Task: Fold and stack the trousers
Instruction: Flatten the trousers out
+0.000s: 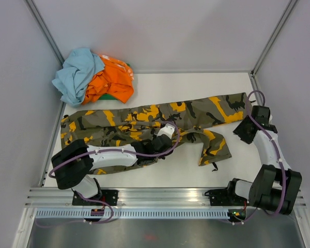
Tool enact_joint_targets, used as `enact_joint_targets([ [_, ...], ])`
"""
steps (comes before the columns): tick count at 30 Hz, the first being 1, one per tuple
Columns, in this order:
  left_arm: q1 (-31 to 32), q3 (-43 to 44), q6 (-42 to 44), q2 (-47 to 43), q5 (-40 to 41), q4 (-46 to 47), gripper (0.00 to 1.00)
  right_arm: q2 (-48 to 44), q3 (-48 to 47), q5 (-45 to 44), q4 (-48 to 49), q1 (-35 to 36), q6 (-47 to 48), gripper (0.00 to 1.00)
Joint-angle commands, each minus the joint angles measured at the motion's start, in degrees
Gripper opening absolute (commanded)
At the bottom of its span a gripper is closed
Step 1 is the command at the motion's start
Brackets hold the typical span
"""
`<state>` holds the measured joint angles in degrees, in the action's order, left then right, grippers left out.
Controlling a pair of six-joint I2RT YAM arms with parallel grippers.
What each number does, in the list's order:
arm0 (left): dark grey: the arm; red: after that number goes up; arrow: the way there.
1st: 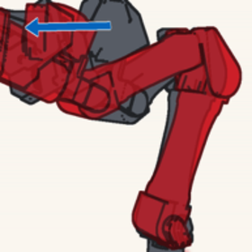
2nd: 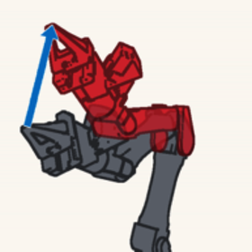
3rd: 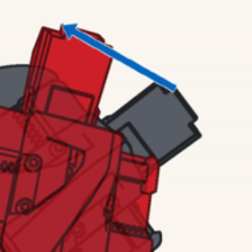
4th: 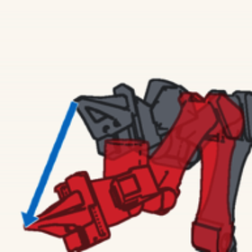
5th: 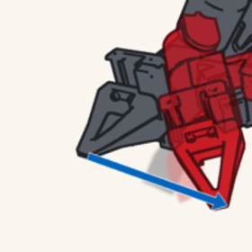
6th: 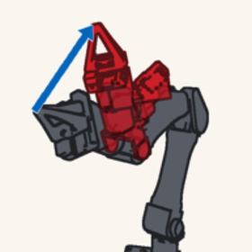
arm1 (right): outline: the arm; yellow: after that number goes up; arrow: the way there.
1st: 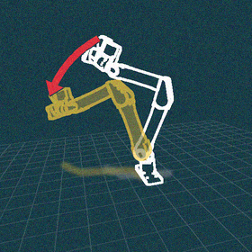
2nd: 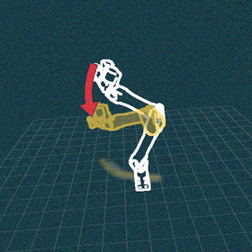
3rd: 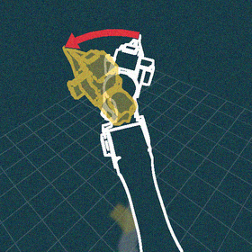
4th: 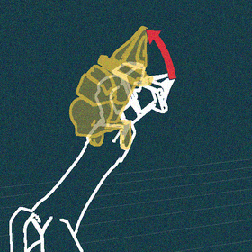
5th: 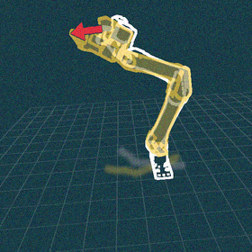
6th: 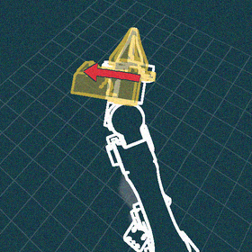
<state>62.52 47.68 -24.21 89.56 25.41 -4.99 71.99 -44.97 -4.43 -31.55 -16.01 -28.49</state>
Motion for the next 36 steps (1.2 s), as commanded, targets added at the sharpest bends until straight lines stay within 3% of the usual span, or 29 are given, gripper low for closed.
enact_joint_targets([
  [1, 1.29, 0.57, 2.06, -1.23, 0.61, 1.39, 0.02, -7.02, -0.92, 9.51, -5.01, 0.01, 1.51, 0.55],
  [4, 1.37, 1.27, 1.71, -0.09, 0.96, 1.65, 0.02, -13.0, 4.0, 13.38, -7.21, 0.01, 0.72, 0.73],
  [5, 1.37, 1.45, 1.71, 0.26, 1.22, 1.92, 0.02, -13.45, 6.62, 13.13, -7.99, 0.01, 0.72, 0.74],
  [11, 1.37, 3.3, 0.22, 4.31, 3.42, 0.16, 0.02, -7.22, 4.71, 16.11, -9.06, 0.37, -2.44, 0.75],
  [16, 1.37, 3.82, -2.77, 4.57, 3.95, 0.43, 0.02, -6.07, 12.26, 19.72, -3.97, 0.8, -7.36, 0.65],
  [23, 1.37, 4.44, -3.13, 4.22, 4.21, -0.54, 0.02, -5.27, 16.14, 14.99, -4.66, 2.39, -7.9, 0.65],
  [28, 1.37, 4.7, -2.25, 4.75, 4.47, -0.54, 0.02, -3.26, 17.55, 12.6, -2.21, 2.48, -8.24, 0.58],
  [36, 1.37, 3.91, -3.39, 4.4, 4.65, -0.11, 0.02, -0.53, 16.76, 6.89, 2.19, 2.83, -8.86, 0.2],
])
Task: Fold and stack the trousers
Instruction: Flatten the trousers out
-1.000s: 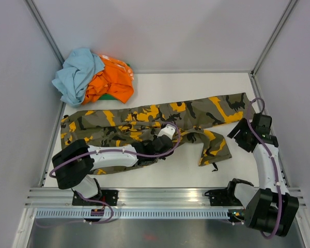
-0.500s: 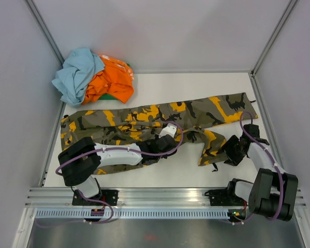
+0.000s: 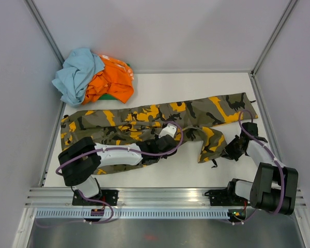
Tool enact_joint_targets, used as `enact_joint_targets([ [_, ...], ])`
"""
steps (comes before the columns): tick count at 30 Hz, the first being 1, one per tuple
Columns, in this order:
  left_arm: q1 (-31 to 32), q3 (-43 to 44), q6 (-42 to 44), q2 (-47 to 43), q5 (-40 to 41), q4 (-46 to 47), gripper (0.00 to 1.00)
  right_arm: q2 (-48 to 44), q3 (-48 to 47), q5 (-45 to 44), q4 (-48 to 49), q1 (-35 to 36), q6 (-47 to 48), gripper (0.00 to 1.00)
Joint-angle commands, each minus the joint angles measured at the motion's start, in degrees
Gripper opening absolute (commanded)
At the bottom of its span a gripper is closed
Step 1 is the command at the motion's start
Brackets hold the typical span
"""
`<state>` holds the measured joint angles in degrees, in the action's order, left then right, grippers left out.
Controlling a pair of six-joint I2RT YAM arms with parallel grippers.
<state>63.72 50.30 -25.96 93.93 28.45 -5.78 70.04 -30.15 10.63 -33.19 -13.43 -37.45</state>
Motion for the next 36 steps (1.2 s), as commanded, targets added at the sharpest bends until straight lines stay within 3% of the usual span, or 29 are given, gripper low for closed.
enact_joint_targets([
  [1, 0.17, 1.2, -1.73, 0.11, 1.61, 0.77, 0.02, 1.33, 1.07, -8.78, 4.62, 0.25, 0.88, 0.16],
  [4, 0.26, -0.11, -0.95, -1.11, 0.65, 1.73, 0.02, 2.64, -2.0, -11.32, 4.02, 0.07, 3.08, 0.0],
  [13, 9.22, -8.11, 12.32, -10.26, -4.53, 15.09, 0.02, 8.43, -27.21, -13.19, -2.84, -6.07, 12.57, 0.0],
  [21, 16.95, -6.81, 16.2, -5.88, -8.06, 17.83, 0.06, 17.84, -35.32, -14.93, -2.84, -10.03, 16.35, 0.0],
  [22, 17.13, -6.01, 14.63, -5.43, -7.01, 16.78, 0.27, 18.28, -36.11, -16.07, -3.37, -10.21, 17.4, 0.0],
  [24, 17.14, -3.9, 11.82, -4.81, -6.21, 14.06, 0.54, 18.73, -36.47, -18.62, -3.63, -11.17, 18.55, 0.0],
  [27, 17.14, -1.18, 6.38, -5.68, -2.71, 10.2, 0.78, 18.9, -36.73, -20.66, -3.9, -12.76, 19.17, 0.0],
  [28, 17.14, -0.3, 5.22, -5.86, -1.74, 8.78, 0.9, 18.99, -36.73, -19.87, -3.81, -13.11, 19.0, 0.09],
  [29, 17.05, 1.53, 4.26, -6.12, -0.77, 7.46, 0.95, 19.08, -36.91, -18.9, -3.9, -13.2, 19.34, 0.17],
  [30, 16.7, 2.77, 2.51, -6.48, 0.11, 3.8, 0.97, 19.52, -37.34, -15.76, -5.12, -13.2, 19.52, 0.27],
  [31, 16.35, 4.0, 1.27, -6.83, 2.29, 1.58, 0.97, 19.61, -38.22, -14.43, -6.09, -13.2, 19.7, 0.51],
  [32, 15.21, 6.8, -0.13, -6.83, 3.79, -0.96, 0.97, 19.61, -38.4, -13.19, -6.79, -13.2, 19.78, 0.61],
  [34, 12.93, 9.62, -5.14, -6.05, 5.65, -8.41, 0.97, 18.38, -38.14, -10.81, -7.5, -13.11, 19.87, 0.78],
  [36, 7.66, 12.71, -9.0, -4.9, 4.78, -11.87, 0.96, 16.37, -37.01, -10.9, -7.42, -13.11, 19.44, 0.83],
])
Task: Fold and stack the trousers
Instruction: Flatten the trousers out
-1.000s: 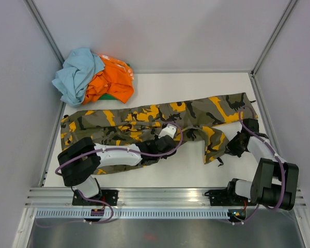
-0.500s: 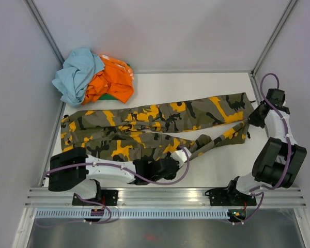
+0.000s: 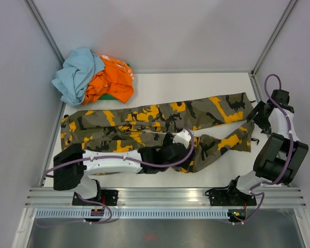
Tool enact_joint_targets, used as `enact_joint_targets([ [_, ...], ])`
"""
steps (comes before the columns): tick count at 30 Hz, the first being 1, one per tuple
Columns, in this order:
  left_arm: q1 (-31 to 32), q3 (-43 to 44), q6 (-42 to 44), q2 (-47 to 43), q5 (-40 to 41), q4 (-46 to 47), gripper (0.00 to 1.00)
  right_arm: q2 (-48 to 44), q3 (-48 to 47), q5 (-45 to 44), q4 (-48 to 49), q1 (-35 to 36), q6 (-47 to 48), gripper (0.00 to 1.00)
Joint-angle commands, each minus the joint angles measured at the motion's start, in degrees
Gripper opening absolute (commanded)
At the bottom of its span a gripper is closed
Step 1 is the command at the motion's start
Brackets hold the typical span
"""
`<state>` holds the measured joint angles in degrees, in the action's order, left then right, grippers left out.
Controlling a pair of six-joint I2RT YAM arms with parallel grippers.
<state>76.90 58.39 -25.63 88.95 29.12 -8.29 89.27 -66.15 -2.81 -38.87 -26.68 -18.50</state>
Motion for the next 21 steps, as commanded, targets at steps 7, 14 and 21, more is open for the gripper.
enact_joint_targets([
  [7, -13.18, 11.04, -8.57, 9.22, -1.0, -11.22, 0.88, -4.55, 1.81, 3.16, -2.26, 0.13, -0.3, 0.83],
  [14, -13.18, 12.98, -9.97, 13.88, -6.61, -9.2, 0.81, -9.11, 7.52, -0.61, -3.22, -0.74, -2.33, 0.68],
  [21, -13.1, 10.6, -6.72, 15.64, -12.77, 1.34, 0.8, -9.47, 11.73, 0.42, -5.43, -2.06, -2.33, 0.56],
])
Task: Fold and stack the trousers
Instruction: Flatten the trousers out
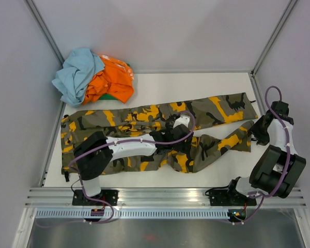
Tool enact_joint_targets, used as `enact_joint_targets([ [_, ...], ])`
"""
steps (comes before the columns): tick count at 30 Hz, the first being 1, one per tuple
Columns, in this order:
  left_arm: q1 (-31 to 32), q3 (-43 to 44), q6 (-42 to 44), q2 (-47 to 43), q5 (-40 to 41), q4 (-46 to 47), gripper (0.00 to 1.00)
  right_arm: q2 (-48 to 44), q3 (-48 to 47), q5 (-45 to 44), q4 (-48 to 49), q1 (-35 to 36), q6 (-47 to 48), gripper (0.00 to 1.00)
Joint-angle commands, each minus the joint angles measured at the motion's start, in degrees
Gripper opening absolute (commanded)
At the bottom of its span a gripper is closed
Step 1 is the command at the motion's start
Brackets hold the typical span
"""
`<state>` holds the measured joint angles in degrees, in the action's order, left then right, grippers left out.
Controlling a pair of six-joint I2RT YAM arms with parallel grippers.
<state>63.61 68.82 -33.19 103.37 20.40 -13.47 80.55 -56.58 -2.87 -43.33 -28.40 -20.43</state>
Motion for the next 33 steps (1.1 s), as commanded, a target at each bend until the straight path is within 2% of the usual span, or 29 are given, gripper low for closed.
enact_joint_targets([
  [1, 0.28, 0.44, 1.11, 2.17, -4.23, 7.14, 0.8, -0.75, 2.96, 1.02, -0.53, -0.34, -0.06, 0.57],
  [5, 0.11, 2.81, 0.94, 6.39, -2.92, 6.8, 0.74, 1.61, 5.6, 0.15, 3.86, -0.34, 0.12, 0.67],
  [7, -0.24, 5.61, -0.2, 8.59, -1.6, 3.13, 0.7, 4.07, 5.51, 1.02, 4.39, -0.34, 0.47, 0.69],
  [8, -1.12, 6.32, -2.21, 10.34, -1.42, 1.89, 0.66, 6.35, 5.51, 1.38, 4.92, -0.34, 0.65, 0.69],
  [11, -2.88, 7.21, -5.74, 12.37, -3.61, 0.03, 0.63, 9.18, 5.95, 0.77, 5.88, -0.34, 1.09, 0.69],
  [15, -3.15, 6.77, -6.89, 12.99, -3.27, 0.99, 0.61, 11.11, 6.74, -0.2, 8.43, -0.25, 0.21, 0.65],
  [18, -3.41, 6.77, -7.85, 13.43, -1.95, 0.82, 0.54, 13.57, 7.18, -2.31, 9.75, -0.25, 0.3, 0.52],
  [19, -3.84, 6.68, -8.12, 13.52, -2.29, 0.73, 0.5, 13.58, 7.62, -3.09, 10.28, -0.25, 0.3, 0.36],
  [21, -4.46, 6.33, -8.9, 13.26, -2.3, 0.55, 0.49, 13.14, 7.8, -4.41, 10.55, -0.34, -0.05, 0.18],
  [22, -4.81, 6.24, -9.17, 13.17, -2.39, 0.55, 0.49, 12.7, 7.71, -4.86, 10.46, -0.34, -0.23, 0.04],
  [24, -5.34, 5.89, -9.61, 12.3, -2.3, 0.38, 0.45, 11.21, 7.19, -7.66, 9.85, -0.34, -0.49, 0.0],
  [33, -10.08, 5.45, -13.82, 11.85, -4.23, 1.87, 0.35, 9.88, -1.69, -22.76, 0.88, -1.65, 1.88, 0.0],
])
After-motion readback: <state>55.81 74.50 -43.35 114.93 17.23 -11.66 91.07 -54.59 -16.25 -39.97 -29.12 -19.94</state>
